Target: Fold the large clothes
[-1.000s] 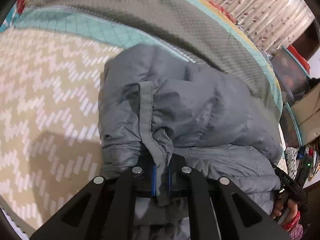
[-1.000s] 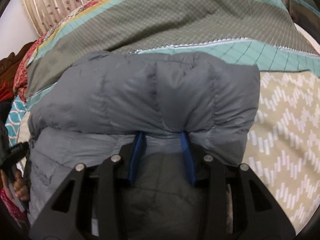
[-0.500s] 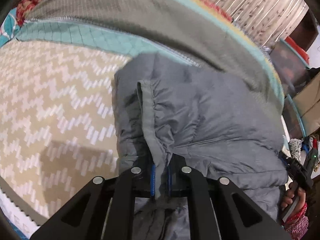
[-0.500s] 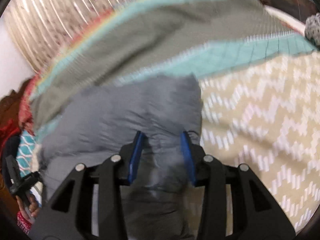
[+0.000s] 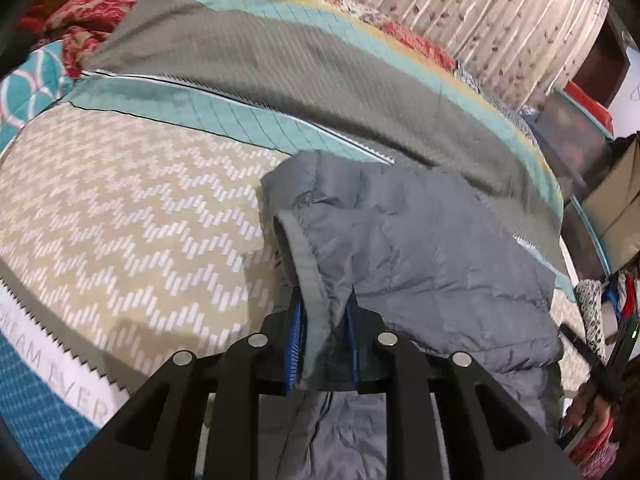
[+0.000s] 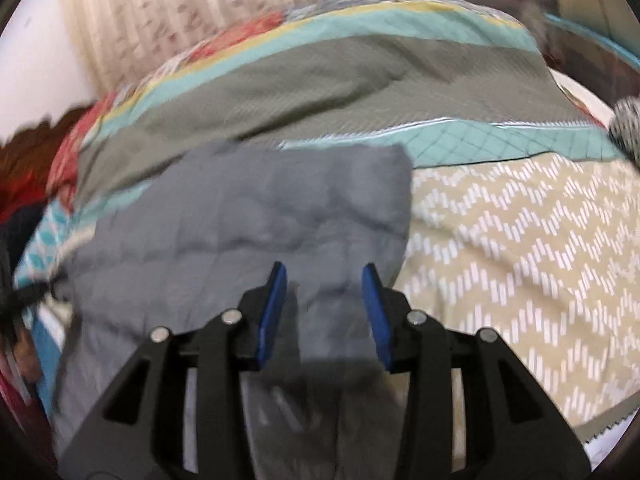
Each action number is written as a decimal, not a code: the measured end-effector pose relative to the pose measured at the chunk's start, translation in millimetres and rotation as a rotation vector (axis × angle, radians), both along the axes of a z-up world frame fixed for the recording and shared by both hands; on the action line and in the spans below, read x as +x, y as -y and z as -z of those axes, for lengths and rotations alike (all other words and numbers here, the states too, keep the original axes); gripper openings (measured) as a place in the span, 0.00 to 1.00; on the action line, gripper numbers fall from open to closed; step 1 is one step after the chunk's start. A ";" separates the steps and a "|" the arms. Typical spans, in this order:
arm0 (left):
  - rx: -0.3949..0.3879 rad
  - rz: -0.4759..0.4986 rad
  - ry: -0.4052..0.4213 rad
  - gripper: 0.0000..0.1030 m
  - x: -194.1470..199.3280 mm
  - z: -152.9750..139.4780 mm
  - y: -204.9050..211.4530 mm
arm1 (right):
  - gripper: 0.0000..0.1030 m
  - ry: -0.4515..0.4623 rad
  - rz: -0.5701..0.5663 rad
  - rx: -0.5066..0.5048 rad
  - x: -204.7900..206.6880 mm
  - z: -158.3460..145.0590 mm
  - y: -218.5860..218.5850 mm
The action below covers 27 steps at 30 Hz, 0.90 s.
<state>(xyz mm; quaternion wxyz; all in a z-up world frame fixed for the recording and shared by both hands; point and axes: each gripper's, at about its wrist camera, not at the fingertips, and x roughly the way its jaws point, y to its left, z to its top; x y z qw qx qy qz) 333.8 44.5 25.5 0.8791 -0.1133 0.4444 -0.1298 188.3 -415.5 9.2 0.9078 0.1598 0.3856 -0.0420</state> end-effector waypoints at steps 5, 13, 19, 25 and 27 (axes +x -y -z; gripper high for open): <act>0.065 0.034 -0.027 0.40 16.0 5.8 25.4 | 0.37 -0.177 0.046 -0.077 2.2 38.0 -0.6; 0.230 -0.032 -0.082 0.41 41.7 21.8 23.6 | 0.40 -0.181 0.074 -0.038 -2.1 48.5 12.4; 0.161 -0.096 -0.115 0.41 32.6 21.2 -15.1 | 0.41 -0.169 0.096 -0.028 -1.8 40.8 14.6; 0.031 -0.035 0.066 0.41 2.2 -24.2 -0.8 | 0.41 0.016 0.107 -0.007 -22.6 -7.5 0.7; 0.059 0.046 0.084 0.41 -0.2 -22.9 26.6 | 0.41 0.021 0.072 0.009 -17.9 -11.8 -7.1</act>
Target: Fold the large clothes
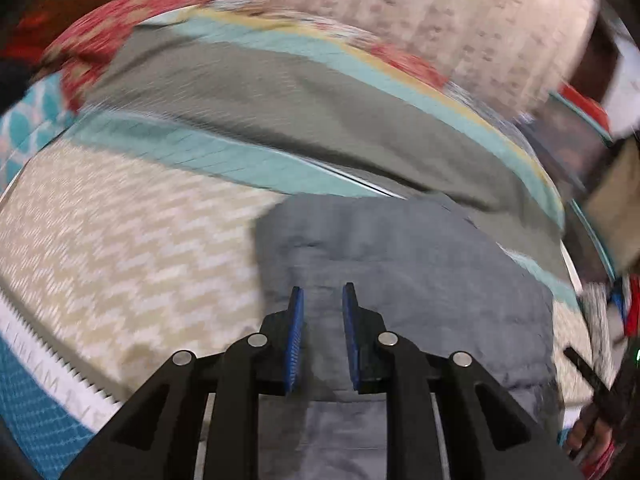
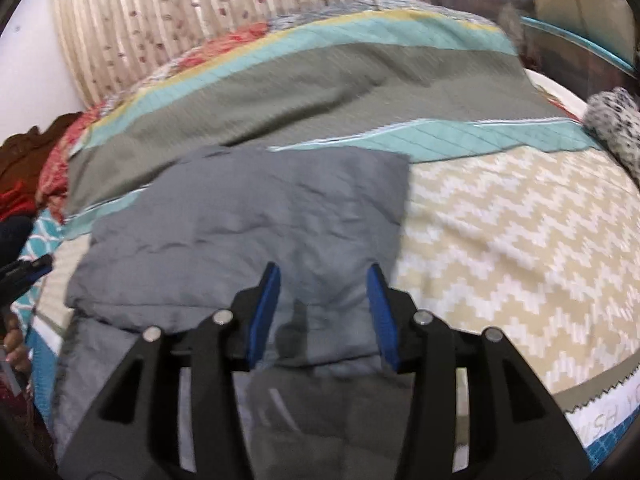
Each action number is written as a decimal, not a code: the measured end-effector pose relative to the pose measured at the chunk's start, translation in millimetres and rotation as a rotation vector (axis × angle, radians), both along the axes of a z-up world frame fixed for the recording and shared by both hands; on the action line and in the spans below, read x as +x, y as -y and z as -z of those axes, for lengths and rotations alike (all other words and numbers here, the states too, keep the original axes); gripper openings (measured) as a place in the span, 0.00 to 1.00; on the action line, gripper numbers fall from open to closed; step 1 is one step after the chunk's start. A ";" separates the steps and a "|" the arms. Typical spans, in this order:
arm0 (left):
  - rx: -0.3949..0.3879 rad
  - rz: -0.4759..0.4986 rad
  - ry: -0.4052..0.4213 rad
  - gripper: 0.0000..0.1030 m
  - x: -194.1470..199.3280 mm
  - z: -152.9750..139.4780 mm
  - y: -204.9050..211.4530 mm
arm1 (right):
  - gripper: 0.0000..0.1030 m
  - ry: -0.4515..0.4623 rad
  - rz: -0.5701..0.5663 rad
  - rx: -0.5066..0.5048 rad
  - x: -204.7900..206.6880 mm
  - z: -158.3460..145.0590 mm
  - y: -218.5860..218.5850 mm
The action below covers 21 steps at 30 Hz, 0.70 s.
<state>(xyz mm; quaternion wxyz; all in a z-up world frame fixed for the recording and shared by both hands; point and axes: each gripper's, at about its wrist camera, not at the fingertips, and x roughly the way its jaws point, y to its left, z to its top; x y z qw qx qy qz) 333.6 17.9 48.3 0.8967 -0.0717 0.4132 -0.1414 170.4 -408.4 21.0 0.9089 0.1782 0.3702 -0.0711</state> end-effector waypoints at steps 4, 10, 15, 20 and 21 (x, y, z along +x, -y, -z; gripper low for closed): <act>0.107 0.087 -0.058 0.41 2.8 37.8 43.8 | 0.41 -0.060 -0.032 0.027 13.5 16.6 -7.4; 0.198 0.116 -0.113 0.41 15.8 86.2 58.3 | 0.41 -0.114 -0.034 0.050 19.3 56.4 -2.8; 0.217 0.113 -0.114 0.41 19.5 88.8 64.4 | 0.41 -0.112 -0.033 0.012 21.7 61.0 -5.5; 0.296 0.114 -0.127 0.41 9.8 62.5 67.3 | 0.41 -0.169 -0.051 -0.071 29.6 50.8 -9.8; 0.288 0.116 -0.113 0.41 2.5 55.4 61.7 | 0.41 -0.180 -0.045 -0.088 26.6 43.0 -10.0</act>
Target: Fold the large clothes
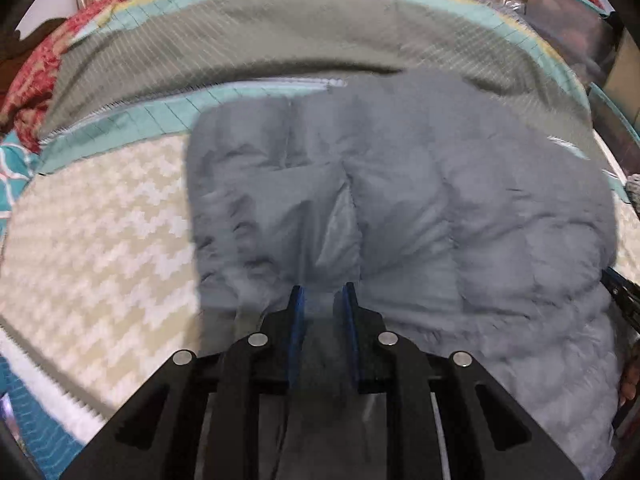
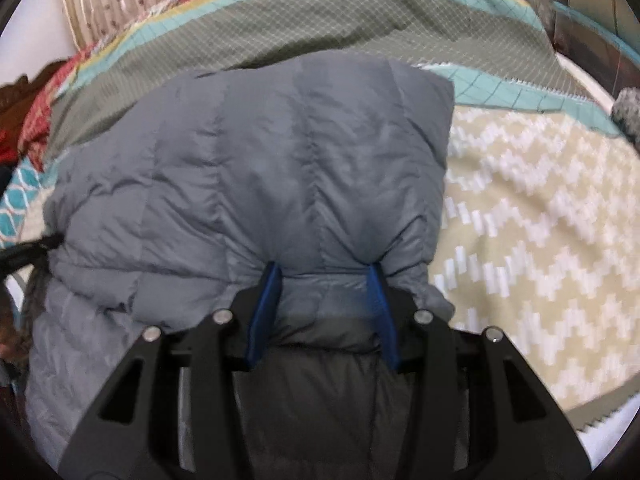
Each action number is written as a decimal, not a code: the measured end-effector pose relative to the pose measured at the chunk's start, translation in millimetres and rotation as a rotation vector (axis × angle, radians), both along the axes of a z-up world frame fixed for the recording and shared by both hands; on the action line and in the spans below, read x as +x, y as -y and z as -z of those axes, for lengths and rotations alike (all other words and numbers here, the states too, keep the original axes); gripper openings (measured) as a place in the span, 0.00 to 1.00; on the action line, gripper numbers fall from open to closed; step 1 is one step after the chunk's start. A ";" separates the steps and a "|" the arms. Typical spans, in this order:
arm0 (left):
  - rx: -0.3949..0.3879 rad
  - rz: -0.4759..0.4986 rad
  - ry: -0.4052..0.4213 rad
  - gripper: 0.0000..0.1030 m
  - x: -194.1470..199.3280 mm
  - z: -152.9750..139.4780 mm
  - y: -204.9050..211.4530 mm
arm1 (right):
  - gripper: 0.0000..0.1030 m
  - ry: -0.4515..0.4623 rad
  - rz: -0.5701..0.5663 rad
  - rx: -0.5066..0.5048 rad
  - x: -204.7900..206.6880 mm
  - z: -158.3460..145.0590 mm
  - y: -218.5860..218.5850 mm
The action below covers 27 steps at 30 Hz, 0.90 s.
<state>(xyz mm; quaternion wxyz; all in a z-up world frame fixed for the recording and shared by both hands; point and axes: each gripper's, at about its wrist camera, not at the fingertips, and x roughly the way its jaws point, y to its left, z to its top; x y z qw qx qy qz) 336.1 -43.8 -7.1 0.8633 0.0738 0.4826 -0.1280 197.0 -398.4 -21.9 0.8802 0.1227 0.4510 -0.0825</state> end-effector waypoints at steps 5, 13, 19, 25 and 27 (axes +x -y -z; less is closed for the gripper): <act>-0.079 0.016 0.063 0.41 -64.2 -38.5 -47.0 | 0.43 0.036 -0.009 0.009 -47.4 -30.9 -7.1; -0.115 -0.045 -0.087 0.41 -174.2 4.6 -132.8 | 0.43 0.006 -0.118 0.087 -158.5 -27.6 -47.1; -0.117 -0.094 -0.093 0.41 -221.8 17.7 -162.5 | 0.43 -0.041 -0.065 0.089 -207.0 -9.5 -56.3; -0.180 -0.120 -0.078 0.47 -249.9 -6.2 -189.9 | 0.44 0.076 -0.032 0.138 -243.7 -43.3 -46.7; -0.217 -0.134 -0.092 0.57 -257.7 -7.1 -199.2 | 0.47 0.085 -0.024 0.148 -256.4 -46.5 -45.1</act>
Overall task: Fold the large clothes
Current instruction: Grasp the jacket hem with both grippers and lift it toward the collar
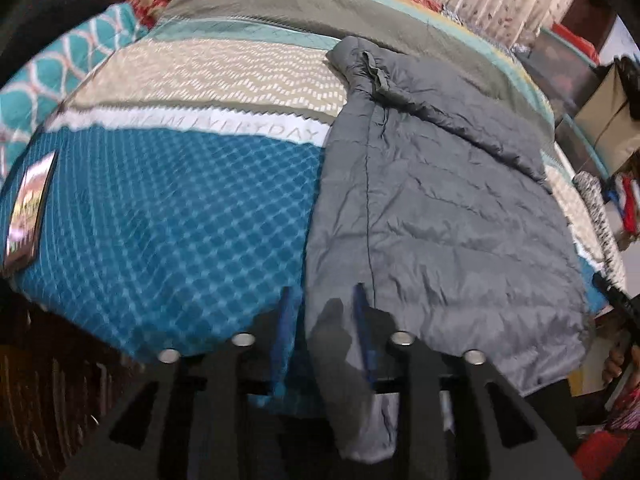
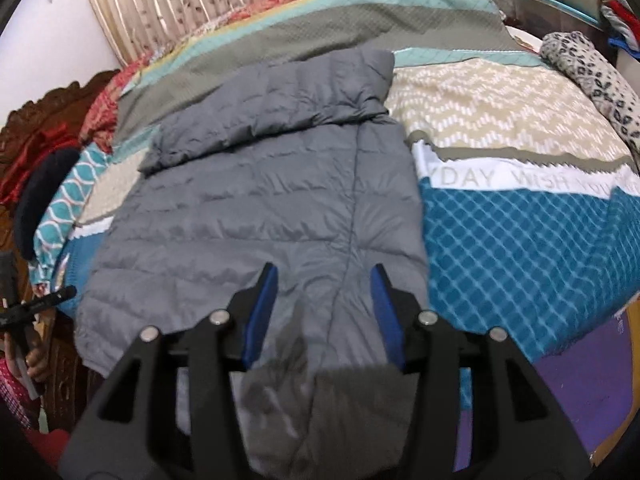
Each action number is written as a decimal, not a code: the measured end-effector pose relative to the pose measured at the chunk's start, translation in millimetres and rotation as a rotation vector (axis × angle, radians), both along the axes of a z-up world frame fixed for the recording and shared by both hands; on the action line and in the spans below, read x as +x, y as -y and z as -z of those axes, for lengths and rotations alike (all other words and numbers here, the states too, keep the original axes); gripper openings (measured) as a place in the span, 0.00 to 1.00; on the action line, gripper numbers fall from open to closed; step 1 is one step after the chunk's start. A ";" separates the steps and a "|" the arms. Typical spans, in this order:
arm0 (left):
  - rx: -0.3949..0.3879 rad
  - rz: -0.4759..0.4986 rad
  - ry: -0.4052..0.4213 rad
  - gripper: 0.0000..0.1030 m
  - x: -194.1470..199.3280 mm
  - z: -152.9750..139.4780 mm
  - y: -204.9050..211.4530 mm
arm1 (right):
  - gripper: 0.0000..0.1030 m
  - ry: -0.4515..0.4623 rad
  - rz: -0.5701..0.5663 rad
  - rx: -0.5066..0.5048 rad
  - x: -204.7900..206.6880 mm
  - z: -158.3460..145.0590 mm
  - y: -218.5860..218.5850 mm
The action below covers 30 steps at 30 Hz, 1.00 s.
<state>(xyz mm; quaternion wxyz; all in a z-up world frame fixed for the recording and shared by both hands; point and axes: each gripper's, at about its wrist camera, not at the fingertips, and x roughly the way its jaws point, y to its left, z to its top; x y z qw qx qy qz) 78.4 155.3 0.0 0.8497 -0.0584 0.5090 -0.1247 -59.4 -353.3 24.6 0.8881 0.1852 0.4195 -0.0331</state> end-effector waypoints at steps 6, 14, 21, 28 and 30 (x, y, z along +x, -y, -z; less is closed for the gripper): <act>-0.073 -0.032 -0.061 0.63 -21.0 16.6 -14.5 | 0.47 -0.026 -0.002 0.054 -26.5 9.1 -5.2; -0.214 -0.028 -0.122 0.72 -31.5 31.3 -8.7 | 0.47 -0.055 -0.014 0.056 -36.4 20.2 -11.0; -0.155 0.023 -0.142 0.72 -33.7 43.2 11.9 | 0.55 -0.061 -0.020 0.044 -43.4 21.4 -11.6; -0.159 0.059 -0.176 0.72 -38.5 55.5 23.5 | 0.68 -0.048 0.067 0.182 -73.8 28.4 25.5; -0.163 0.070 -0.176 0.72 -39.5 54.6 25.0 | 0.68 -0.056 0.083 0.242 -82.7 34.5 35.0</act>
